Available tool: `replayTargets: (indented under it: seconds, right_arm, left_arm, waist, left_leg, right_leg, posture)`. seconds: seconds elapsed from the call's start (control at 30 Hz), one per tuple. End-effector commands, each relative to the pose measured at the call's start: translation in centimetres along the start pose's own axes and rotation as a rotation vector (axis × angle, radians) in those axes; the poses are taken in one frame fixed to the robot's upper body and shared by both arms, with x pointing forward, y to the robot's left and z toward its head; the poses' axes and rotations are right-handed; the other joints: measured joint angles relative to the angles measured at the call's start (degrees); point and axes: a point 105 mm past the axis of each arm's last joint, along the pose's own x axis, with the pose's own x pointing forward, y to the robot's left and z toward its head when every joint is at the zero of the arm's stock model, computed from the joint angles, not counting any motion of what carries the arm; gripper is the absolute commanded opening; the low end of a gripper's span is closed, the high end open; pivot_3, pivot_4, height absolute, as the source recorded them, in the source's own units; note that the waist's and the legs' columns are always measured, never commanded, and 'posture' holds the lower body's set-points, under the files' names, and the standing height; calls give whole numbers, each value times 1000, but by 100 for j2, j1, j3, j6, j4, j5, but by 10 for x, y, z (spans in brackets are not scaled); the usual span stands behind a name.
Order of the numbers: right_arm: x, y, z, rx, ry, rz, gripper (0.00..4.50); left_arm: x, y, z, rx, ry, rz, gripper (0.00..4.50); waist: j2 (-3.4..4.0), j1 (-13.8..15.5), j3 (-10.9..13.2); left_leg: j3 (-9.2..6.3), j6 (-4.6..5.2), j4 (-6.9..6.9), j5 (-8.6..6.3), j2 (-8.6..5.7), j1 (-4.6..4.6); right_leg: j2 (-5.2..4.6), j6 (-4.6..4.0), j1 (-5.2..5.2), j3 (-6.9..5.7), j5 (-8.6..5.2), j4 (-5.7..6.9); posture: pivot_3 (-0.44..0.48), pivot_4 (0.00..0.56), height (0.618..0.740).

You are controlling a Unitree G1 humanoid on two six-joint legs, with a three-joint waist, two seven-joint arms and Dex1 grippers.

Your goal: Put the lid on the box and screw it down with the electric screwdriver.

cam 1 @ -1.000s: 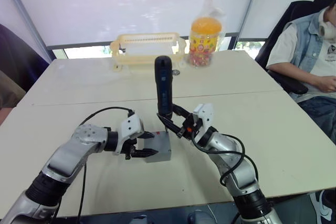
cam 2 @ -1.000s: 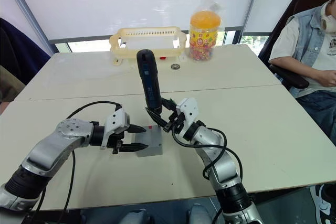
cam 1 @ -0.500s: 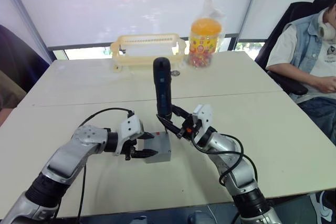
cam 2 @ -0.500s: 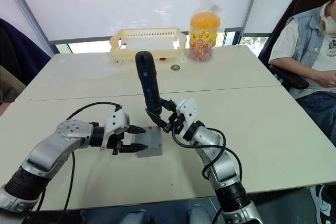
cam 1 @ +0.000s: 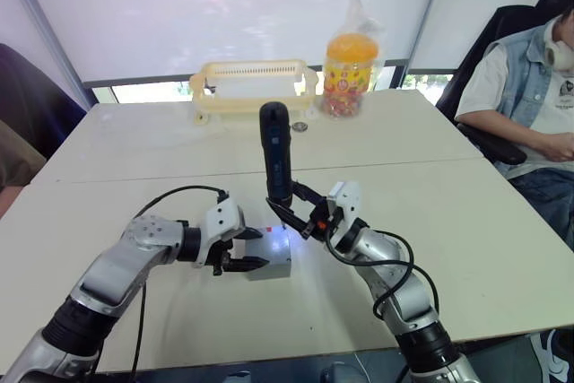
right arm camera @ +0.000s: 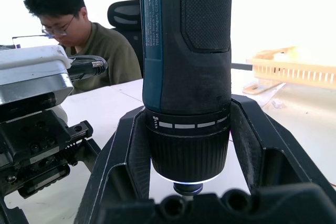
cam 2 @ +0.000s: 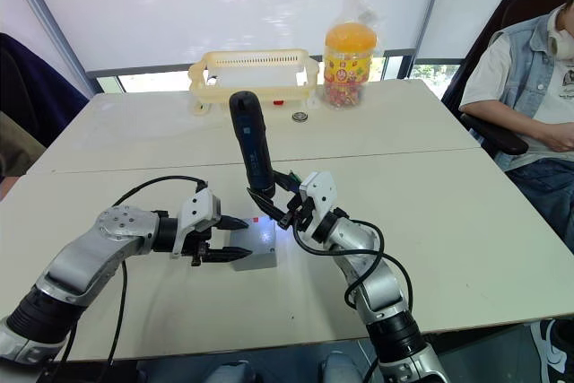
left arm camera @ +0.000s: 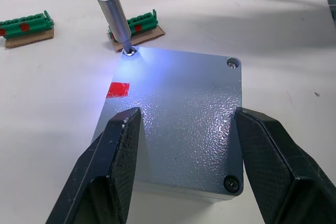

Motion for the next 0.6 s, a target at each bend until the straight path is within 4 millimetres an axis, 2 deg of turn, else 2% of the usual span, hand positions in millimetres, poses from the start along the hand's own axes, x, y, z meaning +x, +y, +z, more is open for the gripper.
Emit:
replayTargets:
  seconds: [0.03,0.6]
  right_arm:
    - [-15,2,-45,57,181,-15,1775]
    - [-14,-3,-39,33,165,-24,1775]
  left_arm:
    - [5,-7,-31,-66,118,-23,2872]
    - [5,-6,-32,-62,121,-20,2872]
  waist:
    - [1,0,0]
    - [11,4,7]
  left_leg:
    - [-1,0,0,0,0,0]
    - [-20,-12,-9,-7,0,-9]
  right_leg:
    - [0,0,-1,0,0,0]
    - [-25,0,-11,-11,-5,-27]
  posture:
    - [0,150,740]
    - [0,150,740]
